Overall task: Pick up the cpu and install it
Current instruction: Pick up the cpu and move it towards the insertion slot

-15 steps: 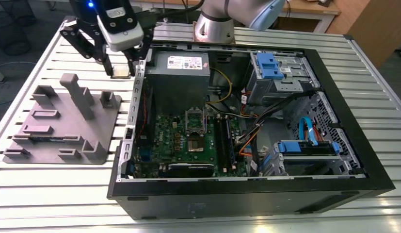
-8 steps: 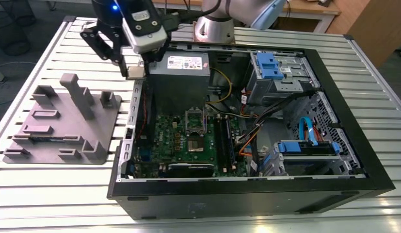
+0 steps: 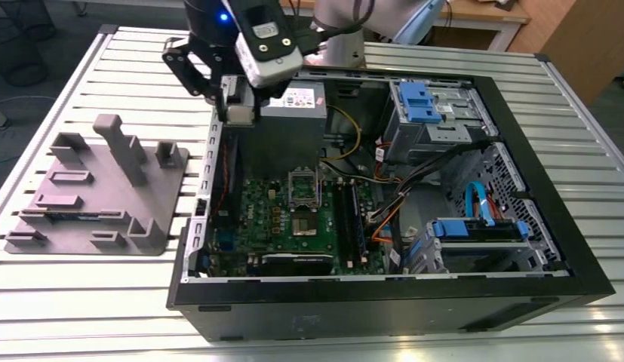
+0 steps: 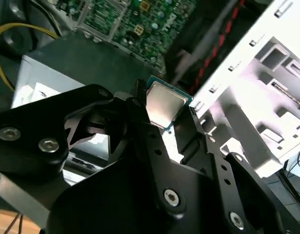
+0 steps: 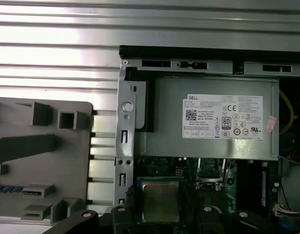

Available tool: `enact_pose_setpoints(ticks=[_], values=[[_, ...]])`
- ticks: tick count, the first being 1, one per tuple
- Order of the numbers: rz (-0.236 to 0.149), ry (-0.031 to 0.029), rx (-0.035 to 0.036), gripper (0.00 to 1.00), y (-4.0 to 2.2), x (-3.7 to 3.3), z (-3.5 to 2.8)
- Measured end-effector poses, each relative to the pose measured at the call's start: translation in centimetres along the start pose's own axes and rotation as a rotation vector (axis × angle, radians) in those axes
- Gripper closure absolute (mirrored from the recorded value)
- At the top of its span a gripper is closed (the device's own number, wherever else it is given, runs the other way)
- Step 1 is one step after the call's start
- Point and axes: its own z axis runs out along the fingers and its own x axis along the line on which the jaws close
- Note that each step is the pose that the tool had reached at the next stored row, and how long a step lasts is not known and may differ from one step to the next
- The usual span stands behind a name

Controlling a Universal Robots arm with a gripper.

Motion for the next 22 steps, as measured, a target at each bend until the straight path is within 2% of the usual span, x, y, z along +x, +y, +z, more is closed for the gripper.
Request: enact_pose_setpoints(ticks=[10, 17, 19, 22], values=[[0.000, 0.0027, -0.0001, 0.53, -0.10, -4.44, 0.15], [0.000, 0.0027, -0.0001, 0.53, -0.16, -7.05, 0.21], [0.000, 0.0027, -0.0001, 0.53, -0.17, -7.32, 0.21], [0.000, 0.0027, -0.0001, 0.53, -0.17, -7.32, 0.21]])
